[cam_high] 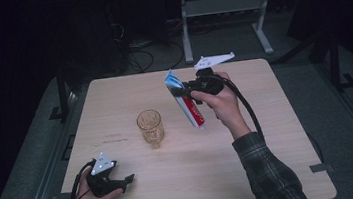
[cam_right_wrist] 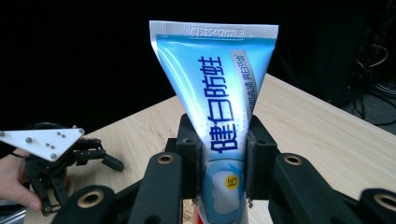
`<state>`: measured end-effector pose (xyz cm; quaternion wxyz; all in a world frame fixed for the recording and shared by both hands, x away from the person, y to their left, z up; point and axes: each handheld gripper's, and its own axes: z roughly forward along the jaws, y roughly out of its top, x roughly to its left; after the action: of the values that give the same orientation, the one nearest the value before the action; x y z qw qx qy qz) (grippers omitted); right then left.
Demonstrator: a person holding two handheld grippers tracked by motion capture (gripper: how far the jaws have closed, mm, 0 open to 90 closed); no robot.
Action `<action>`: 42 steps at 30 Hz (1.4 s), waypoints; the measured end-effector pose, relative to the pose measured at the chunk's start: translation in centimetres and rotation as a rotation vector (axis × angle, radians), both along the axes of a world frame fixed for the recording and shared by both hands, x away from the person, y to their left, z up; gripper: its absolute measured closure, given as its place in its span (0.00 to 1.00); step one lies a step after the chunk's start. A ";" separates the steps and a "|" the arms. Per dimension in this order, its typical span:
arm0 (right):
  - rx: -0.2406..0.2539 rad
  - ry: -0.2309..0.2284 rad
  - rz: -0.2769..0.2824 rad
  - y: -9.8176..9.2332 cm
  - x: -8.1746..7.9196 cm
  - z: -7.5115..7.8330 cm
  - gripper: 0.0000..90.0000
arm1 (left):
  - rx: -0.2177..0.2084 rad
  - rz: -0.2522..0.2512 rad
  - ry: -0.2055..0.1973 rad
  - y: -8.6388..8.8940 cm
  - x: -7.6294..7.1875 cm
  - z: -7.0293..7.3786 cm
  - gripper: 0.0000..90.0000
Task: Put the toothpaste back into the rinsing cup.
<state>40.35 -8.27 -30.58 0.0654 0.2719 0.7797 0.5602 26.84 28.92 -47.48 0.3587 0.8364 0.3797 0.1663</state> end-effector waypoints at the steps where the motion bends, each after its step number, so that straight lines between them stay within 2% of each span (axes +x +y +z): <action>1: -0.002 -0.002 0.003 0.3 0.1 0.1 0.80 | 0.002 -0.001 0.000 0.0 0.0 0.0 0.15; 32: -0.023 -0.061 0.079 8.8 2.7 3.8 0.79 | 0.002 -0.012 0.003 0.0 0.0 0.0 0.15; 42: -0.018 -0.069 0.087 10.9 3.8 3.6 0.79 | 0.001 -0.016 0.005 0.0 0.0 0.0 0.15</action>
<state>44.16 2.59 -27.01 0.0704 0.2177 0.7931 0.5646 26.81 28.89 -47.47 0.3587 0.8399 0.3740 0.1615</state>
